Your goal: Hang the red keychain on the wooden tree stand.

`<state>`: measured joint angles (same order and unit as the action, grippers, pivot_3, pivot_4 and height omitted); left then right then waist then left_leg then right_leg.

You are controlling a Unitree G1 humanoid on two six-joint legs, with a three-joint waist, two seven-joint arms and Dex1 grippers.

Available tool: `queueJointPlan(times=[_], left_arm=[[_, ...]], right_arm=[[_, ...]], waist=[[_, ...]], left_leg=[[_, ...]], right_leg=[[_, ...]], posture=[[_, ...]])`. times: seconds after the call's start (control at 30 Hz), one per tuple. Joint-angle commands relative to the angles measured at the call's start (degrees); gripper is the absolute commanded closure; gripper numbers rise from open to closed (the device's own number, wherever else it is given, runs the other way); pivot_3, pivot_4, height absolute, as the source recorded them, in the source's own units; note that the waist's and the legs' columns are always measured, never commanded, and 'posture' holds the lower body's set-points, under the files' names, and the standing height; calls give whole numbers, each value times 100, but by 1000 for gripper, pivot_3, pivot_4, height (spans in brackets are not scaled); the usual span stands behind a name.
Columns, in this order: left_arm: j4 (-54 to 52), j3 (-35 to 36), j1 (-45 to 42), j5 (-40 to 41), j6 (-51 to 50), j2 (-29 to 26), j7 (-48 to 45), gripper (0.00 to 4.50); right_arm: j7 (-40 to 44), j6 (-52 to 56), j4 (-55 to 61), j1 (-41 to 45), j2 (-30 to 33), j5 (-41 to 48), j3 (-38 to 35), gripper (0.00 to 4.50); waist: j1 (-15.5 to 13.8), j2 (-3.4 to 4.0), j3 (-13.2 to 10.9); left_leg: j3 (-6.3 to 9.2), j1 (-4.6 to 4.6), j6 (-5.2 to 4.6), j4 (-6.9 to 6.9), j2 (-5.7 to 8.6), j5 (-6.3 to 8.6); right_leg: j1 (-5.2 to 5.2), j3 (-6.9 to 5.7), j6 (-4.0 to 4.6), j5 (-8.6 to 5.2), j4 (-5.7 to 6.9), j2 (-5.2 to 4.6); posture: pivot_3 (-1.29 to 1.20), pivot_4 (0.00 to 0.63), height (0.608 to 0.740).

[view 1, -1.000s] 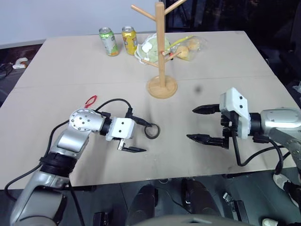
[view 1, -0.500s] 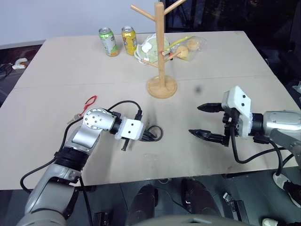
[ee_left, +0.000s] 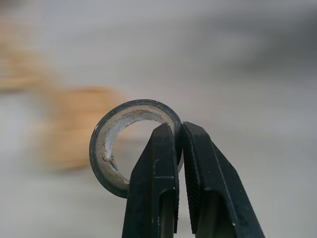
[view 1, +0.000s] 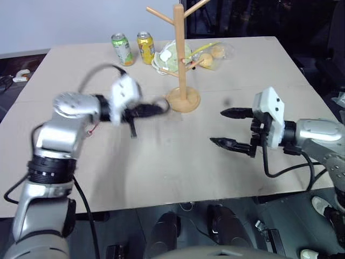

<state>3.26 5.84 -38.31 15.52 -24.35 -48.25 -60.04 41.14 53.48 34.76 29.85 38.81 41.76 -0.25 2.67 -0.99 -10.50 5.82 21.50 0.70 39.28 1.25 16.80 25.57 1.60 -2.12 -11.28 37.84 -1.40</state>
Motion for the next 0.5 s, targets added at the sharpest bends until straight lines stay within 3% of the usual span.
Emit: queueJointPlan(times=[0.03, 0.23, 0.5], left_arm=[[1438, 836, -132, -588, 430, -405, 1481, 4460], [4473, 1293, -757, -1006, 1514, -862, 3242, 4460], [6148, 1037, -1123, -1253, 2104, -775, 3605, 4460]], right_arm=[[-138, -182, -70, 315, -259, -7, 107, 0], [-81, -469, -350, 660, -551, -140, 242, 0], [-581, -25, -273, 1313, -1173, 1036, -294, 0]], waist=[[13, 1, 0], [-60, -2, 1], [-123, -24, 14]], left_leg=[[-3, -4, 0, -4, -3, 0], [-4, -9, 1, -7, -27, 0], [20, 26, 3, 0, 35, 0]], right_leg=[[1, 3, 1, 0, 4, 3], [3, 4, 34, 20, -1, 25], [8, -19, 41, 26, -12, -43]], posture=[[0, 150, 740], [0, 150, 740], [0, 150, 740]])
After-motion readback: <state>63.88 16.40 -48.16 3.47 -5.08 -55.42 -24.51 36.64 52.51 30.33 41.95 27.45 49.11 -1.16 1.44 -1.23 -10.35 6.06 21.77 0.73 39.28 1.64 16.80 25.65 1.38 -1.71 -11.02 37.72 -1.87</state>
